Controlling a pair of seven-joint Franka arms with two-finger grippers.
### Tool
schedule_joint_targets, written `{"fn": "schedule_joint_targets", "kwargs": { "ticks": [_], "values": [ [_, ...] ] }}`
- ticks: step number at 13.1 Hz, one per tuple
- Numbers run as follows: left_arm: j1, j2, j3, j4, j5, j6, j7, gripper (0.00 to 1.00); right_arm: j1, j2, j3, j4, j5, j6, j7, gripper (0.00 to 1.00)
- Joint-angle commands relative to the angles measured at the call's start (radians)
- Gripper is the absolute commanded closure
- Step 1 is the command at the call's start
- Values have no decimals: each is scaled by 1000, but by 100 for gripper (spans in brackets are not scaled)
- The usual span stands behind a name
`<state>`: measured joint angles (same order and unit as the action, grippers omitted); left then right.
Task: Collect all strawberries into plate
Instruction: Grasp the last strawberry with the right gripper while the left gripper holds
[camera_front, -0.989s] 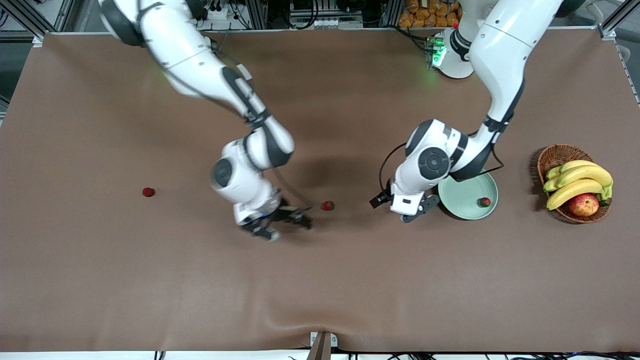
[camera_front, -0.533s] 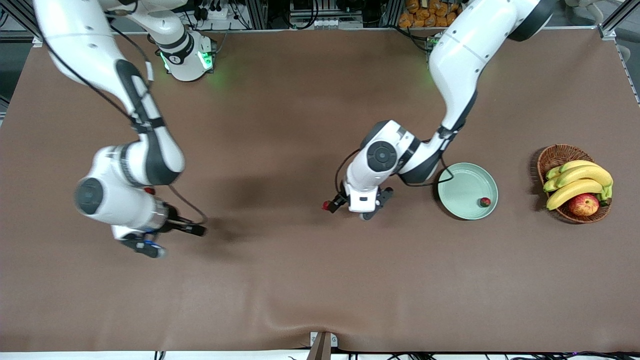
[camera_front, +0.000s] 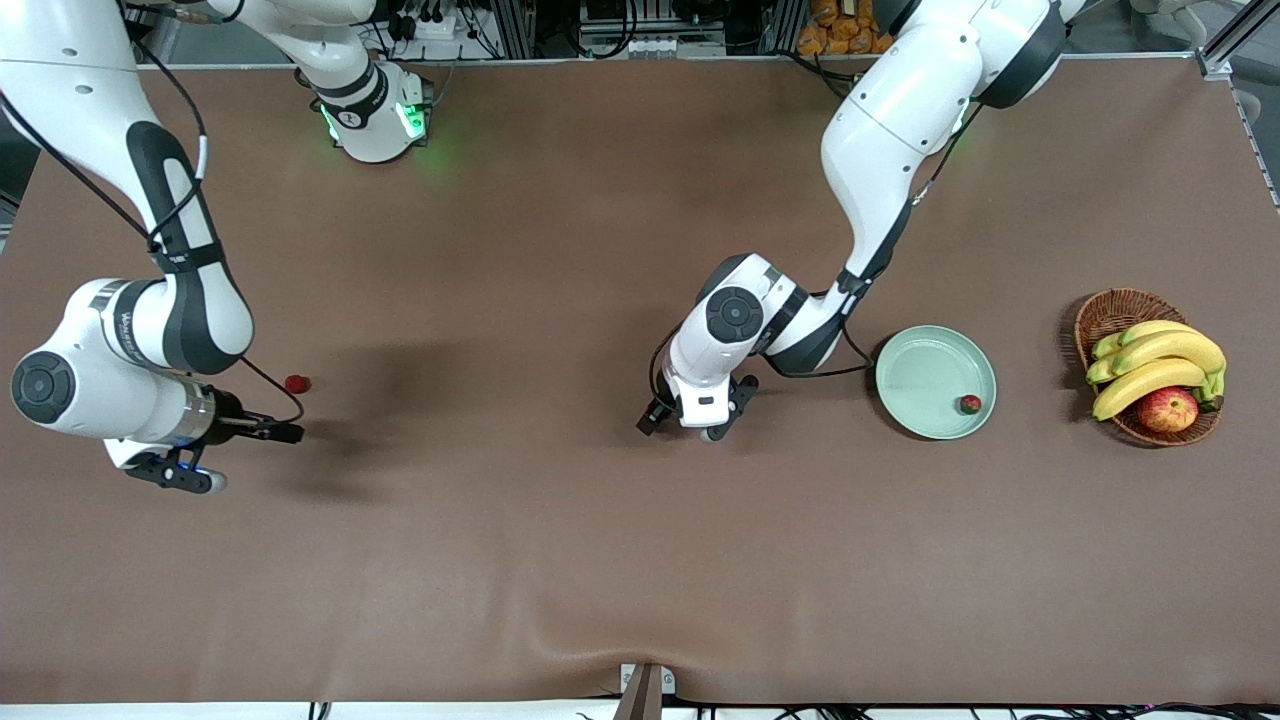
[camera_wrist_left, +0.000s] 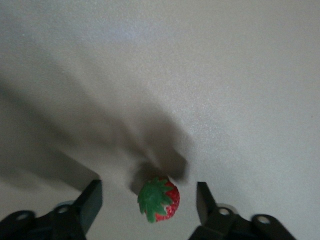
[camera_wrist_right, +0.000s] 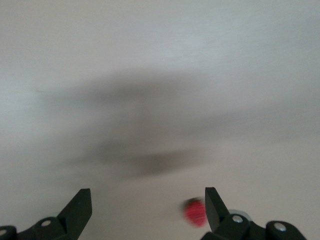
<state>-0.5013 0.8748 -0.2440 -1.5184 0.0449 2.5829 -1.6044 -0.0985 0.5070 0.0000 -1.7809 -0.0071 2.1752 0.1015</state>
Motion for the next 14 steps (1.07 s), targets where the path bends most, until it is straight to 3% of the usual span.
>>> {"fn": "schedule_joint_targets", "kwargs": {
  "ticks": [1, 3, 4, 5, 8, 11, 12, 14],
  "values": [
    [-25, 27, 19, 41, -10, 8, -14, 43, -4, -25, 17, -92, -108, 87, 0, 0],
    [-26, 27, 19, 43, -10, 7, -12, 63, -6, -19, 17, -120, -109, 92, -2, 0],
    [-26, 26, 19, 44, -5, 8, 3, 85, -4, -13, 17, -133, -109, 92, -6, 0],
    [-25, 12, 20, 44, 7, 7, 4, 100, -4, -12, 15, -150, -111, 92, -8, 0],
    [10, -81, 20, 29, 17, -38, 4, 100, -4, -4, 6, -176, -114, 89, -12, 0],
    [64, -210, 20, -6, 18, -234, 91, 100, -4, 2, -26, -189, -114, 77, -71, 0],
    [107, -265, 20, -41, 18, -297, 172, 100, -4, 4, -26, -193, -114, 75, -72, 3],
    [176, -335, 20, -109, 18, -432, 353, 100, -4, 4, -26, -206, -114, 60, -71, 23]
  ]
}}
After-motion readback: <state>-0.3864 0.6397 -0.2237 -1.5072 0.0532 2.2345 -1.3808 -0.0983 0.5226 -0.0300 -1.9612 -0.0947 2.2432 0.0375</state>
